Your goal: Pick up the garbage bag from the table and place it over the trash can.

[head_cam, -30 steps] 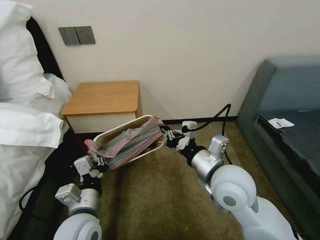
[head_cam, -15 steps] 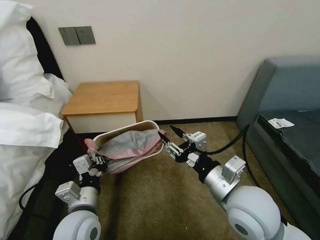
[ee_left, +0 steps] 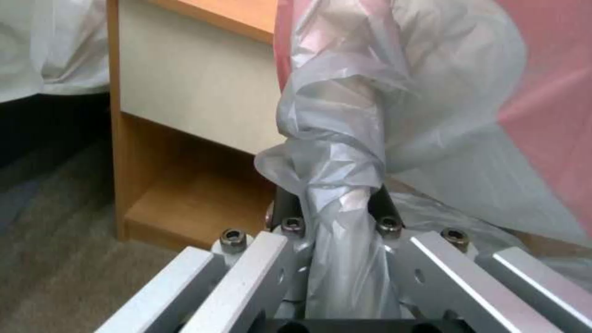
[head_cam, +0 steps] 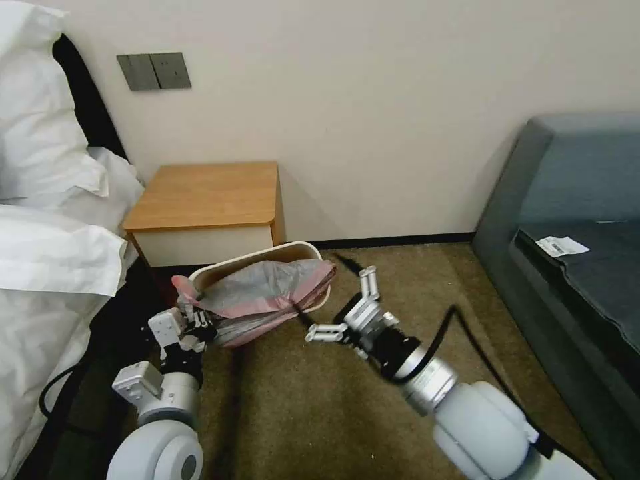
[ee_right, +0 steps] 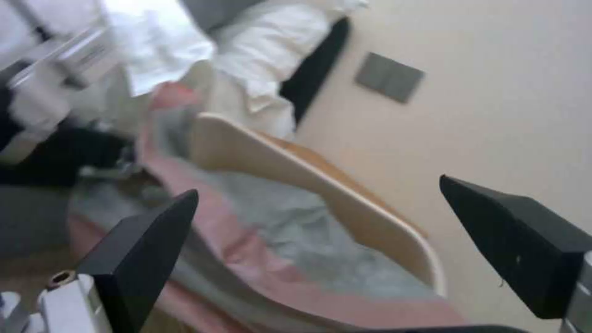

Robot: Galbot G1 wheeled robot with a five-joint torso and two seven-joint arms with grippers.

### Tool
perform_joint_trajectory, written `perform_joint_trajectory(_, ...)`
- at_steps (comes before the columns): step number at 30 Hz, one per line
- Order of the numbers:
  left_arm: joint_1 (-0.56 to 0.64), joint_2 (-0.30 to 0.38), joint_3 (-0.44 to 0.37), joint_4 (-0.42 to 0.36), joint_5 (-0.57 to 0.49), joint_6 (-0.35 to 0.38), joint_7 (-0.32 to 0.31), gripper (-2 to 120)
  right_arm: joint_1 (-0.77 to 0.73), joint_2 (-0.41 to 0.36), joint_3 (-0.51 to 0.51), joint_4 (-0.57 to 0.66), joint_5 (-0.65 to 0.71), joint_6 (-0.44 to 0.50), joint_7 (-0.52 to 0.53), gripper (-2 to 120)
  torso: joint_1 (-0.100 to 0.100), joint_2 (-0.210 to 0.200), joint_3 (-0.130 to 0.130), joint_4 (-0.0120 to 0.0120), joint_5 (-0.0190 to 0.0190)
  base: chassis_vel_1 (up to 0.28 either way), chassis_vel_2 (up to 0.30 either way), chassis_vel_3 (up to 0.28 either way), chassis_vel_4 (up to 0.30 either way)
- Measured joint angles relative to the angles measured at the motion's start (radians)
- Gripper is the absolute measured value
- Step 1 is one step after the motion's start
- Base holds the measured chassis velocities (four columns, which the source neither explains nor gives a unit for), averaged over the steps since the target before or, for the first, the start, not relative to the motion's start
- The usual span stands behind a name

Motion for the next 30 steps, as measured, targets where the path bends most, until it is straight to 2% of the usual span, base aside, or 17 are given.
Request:
perform_joint_trajectory(7, 0.008, -0.007, 0.013, -0.012, 0.012, 0.001, 0.002, 5, 0.108, -0.002, -0.065, -0.085, -0.072, 0.038, -0.036, 100, 0.000, 0.000, 0.000, 0.0001, 0.0000, 0.000, 0.000, 0.000, 0.000)
perform_joint_trajectory(16, 0.016, -0.017, 0.023, -0.017, 0.023, 0.001, 0.004, 5, 0.141, 0.021, -0.095, -0.154, -0.156, 0.067, -0.031, 99, 0.000, 0.000, 0.000, 0.0000, 0.0000, 0.000, 0.000, 0.000, 0.000)
perform_joint_trajectory(19, 0.020, -0.019, 0.026, -0.017, 0.028, 0.000, 0.005, 5, 0.151, 0.033, -0.091, -0.172, -0.223, 0.099, -0.016, 92, 0.000, 0.000, 0.000, 0.0000, 0.0001, 0.000, 0.000, 0.000, 0.000)
perform_joint_trajectory(22, 0.022, -0.024, 0.028, -0.017, 0.033, -0.001, 0.005, 5, 0.161, 0.043, -0.077, -0.180, -0.293, 0.130, -0.011, 78, 0.000, 0.000, 0.000, 0.0000, 0.0000, 0.000, 0.000, 0.000, 0.000)
perform_joint_trajectory(23, 0.022, -0.025, 0.029, -0.017, 0.033, -0.001, 0.006, 5, 0.161, 0.043, -0.077, -0.180, -0.299, 0.132, -0.009, 73, 0.000, 0.000, 0.000, 0.0000, 0.0000, 0.000, 0.000, 0.000, 0.000)
perform_joint_trajectory(24, 0.022, -0.025, 0.029, -0.017, 0.033, -0.001, 0.006, 5, 0.161, 0.043, -0.077, -0.180, -0.299, 0.132, -0.009, 73, 0.000, 0.000, 0.000, 0.0000, 0.0000, 0.000, 0.000, 0.000, 0.000)
perform_joint_trajectory(27, 0.023, -0.027, 0.030, -0.017, 0.036, -0.003, 0.006, 5, 0.157, 0.043, -0.077, -0.178, -0.301, 0.132, -0.006, 59, 0.000, 0.000, 0.000, 0.0000, 0.0000, 0.000, 0.000, 0.000, 0.000)
perform_joint_trajectory(29, 0.023, -0.028, 0.031, -0.017, 0.036, -0.003, 0.006, 5, 0.156, 0.043, -0.077, -0.176, -0.300, 0.132, -0.005, 56, 0.000, 0.000, 0.000, 0.0000, 0.0001, 0.000, 0.000, 0.000, 0.000)
perform_joint_trajectory(30, 0.023, -0.029, 0.031, -0.016, 0.037, -0.003, 0.006, 5, 0.154, 0.044, -0.077, -0.172, -0.300, 0.132, -0.005, 50, 0.000, 0.000, 0.000, 0.0000, 0.0000, 0.000, 0.000, 0.000, 0.000)
